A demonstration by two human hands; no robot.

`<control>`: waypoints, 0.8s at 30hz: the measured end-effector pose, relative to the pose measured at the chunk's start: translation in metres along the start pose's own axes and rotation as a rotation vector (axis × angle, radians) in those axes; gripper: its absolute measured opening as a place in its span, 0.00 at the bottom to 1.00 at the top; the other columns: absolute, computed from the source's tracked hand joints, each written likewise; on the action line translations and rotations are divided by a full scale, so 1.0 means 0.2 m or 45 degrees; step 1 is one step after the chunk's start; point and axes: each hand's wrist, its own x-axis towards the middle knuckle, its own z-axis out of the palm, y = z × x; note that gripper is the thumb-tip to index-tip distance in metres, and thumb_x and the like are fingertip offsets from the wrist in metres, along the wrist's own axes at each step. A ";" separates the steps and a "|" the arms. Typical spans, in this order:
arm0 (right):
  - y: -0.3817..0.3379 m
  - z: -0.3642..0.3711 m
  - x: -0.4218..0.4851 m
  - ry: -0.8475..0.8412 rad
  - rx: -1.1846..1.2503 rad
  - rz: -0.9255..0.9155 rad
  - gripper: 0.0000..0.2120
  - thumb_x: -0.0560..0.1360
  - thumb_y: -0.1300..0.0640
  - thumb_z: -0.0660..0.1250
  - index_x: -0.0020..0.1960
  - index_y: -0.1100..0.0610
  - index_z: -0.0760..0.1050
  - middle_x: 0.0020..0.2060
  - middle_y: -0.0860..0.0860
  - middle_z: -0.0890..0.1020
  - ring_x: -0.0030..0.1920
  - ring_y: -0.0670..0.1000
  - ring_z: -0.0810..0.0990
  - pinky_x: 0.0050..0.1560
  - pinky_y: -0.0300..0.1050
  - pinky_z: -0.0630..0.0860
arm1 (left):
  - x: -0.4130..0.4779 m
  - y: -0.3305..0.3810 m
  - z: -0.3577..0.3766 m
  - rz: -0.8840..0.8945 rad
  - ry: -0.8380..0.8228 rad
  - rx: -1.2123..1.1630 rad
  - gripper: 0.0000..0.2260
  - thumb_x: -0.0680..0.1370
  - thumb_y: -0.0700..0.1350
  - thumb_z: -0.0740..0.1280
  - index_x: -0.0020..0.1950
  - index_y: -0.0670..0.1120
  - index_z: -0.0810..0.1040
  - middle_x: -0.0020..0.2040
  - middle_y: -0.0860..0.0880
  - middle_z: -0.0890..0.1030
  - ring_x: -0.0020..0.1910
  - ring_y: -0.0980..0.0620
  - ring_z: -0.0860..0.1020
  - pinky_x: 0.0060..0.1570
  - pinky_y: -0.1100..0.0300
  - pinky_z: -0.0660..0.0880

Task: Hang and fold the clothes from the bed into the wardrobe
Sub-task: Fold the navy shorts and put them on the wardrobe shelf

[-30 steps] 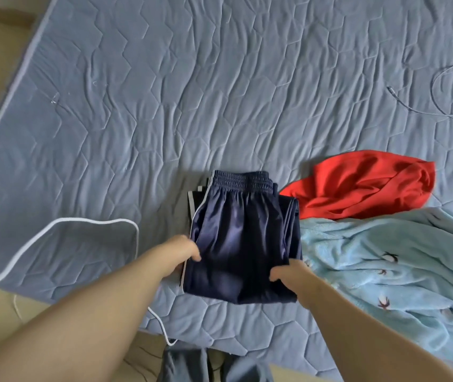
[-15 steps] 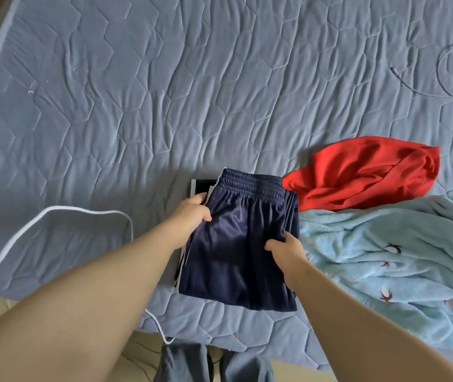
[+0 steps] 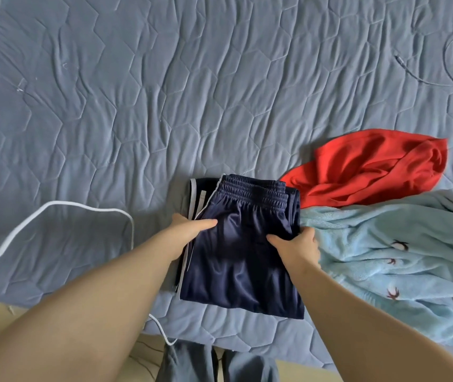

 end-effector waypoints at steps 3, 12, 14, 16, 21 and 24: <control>0.03 0.01 0.00 -0.225 0.197 0.004 0.22 0.66 0.49 0.75 0.54 0.57 0.72 0.50 0.54 0.81 0.51 0.58 0.79 0.57 0.55 0.76 | 0.00 -0.05 -0.02 0.002 -0.127 0.019 0.31 0.68 0.54 0.75 0.64 0.41 0.69 0.60 0.46 0.74 0.56 0.48 0.71 0.55 0.57 0.64; -0.08 -0.10 -0.16 -0.276 0.398 -0.209 0.13 0.71 0.62 0.69 0.52 0.53 0.71 0.44 0.50 0.79 0.47 0.54 0.79 0.54 0.51 0.76 | -0.13 0.04 -0.04 0.185 -0.022 -0.009 0.34 0.70 0.37 0.71 0.73 0.42 0.60 0.69 0.44 0.69 0.66 0.43 0.69 0.64 0.55 0.66; -0.15 -0.17 -0.23 -0.232 0.425 -0.288 0.13 0.71 0.64 0.69 0.51 0.53 0.70 0.43 0.50 0.78 0.46 0.53 0.78 0.50 0.48 0.75 | -0.23 0.13 -0.09 0.230 0.054 0.048 0.34 0.71 0.34 0.68 0.74 0.43 0.58 0.70 0.43 0.67 0.66 0.42 0.68 0.61 0.55 0.66; -0.24 -0.27 -0.31 -0.194 0.466 -0.373 0.13 0.71 0.66 0.68 0.50 0.54 0.69 0.42 0.50 0.77 0.43 0.51 0.77 0.46 0.45 0.73 | -0.36 0.24 -0.14 0.244 0.114 0.064 0.34 0.71 0.32 0.65 0.75 0.43 0.57 0.69 0.42 0.68 0.64 0.41 0.69 0.54 0.58 0.68; -0.55 -0.58 -0.60 -0.212 0.513 -0.588 0.12 0.71 0.66 0.68 0.51 0.55 0.70 0.45 0.54 0.79 0.46 0.56 0.79 0.52 0.53 0.77 | -0.80 0.48 -0.36 0.393 0.085 -0.333 0.36 0.67 0.51 0.73 0.69 0.38 0.65 0.59 0.41 0.74 0.55 0.43 0.74 0.45 0.58 0.70; -0.74 -0.77 -0.82 -0.220 0.481 -0.749 0.11 0.73 0.62 0.67 0.53 0.54 0.70 0.43 0.52 0.79 0.48 0.56 0.79 0.55 0.55 0.77 | -1.07 0.57 -0.51 0.539 0.228 -0.391 0.33 0.73 0.59 0.67 0.69 0.40 0.64 0.67 0.42 0.71 0.64 0.43 0.71 0.54 0.56 0.68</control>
